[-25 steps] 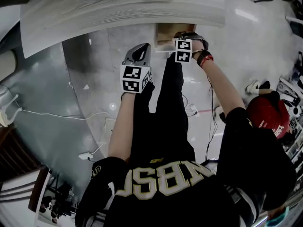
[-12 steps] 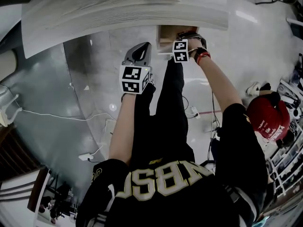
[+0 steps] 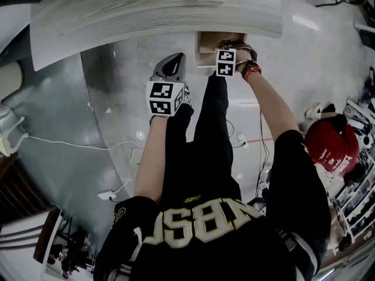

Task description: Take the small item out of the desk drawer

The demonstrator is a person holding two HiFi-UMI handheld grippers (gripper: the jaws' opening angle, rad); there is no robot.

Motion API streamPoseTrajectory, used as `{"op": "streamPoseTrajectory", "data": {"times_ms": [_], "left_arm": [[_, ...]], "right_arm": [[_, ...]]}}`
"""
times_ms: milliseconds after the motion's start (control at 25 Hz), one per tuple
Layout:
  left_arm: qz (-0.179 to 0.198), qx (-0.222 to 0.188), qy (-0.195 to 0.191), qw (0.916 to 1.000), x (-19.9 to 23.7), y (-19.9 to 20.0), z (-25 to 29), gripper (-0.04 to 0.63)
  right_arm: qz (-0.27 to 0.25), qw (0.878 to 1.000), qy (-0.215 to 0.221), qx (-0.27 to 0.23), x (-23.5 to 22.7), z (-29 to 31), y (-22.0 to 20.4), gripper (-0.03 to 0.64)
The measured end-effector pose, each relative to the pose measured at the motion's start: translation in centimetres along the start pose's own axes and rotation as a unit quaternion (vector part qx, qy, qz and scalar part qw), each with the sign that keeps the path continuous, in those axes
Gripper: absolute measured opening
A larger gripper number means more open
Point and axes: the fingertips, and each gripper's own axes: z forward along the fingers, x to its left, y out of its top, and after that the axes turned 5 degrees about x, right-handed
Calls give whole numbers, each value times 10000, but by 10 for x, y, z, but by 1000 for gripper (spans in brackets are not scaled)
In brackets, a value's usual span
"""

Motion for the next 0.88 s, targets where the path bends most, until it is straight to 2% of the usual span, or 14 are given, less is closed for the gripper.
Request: {"op": "streamPoseTrajectory", "data": {"times_ms": [160,320,440,600,720,880], "left_arm": [[-2,-13,-18,10000,-3,7,-1,9],[-26,-62,-25,10000,-3,16,-3,9],[-66,-91,-14,9999,-3,26,-7,9],[-229,-155,-71,9996,-8,40,-14,9],[-269,-253,-93,9993,-10,51,-23,9],[-279,-423,-68,9987,-11,68,-35,9]], "right_arm": [[777,9964,156,-298,-6,-13,3,129],[1494,9866,237,-605,-12,-32,3,129],[2036,9746,329,-876,-14,-50,2,129],[2804,9509,548,-1189,-11,-74,-4,129],[3469,9249,652,-1413,-11,-91,-10,129],[4731,8589,535,-1886,-24,-121,-26,129]]}}
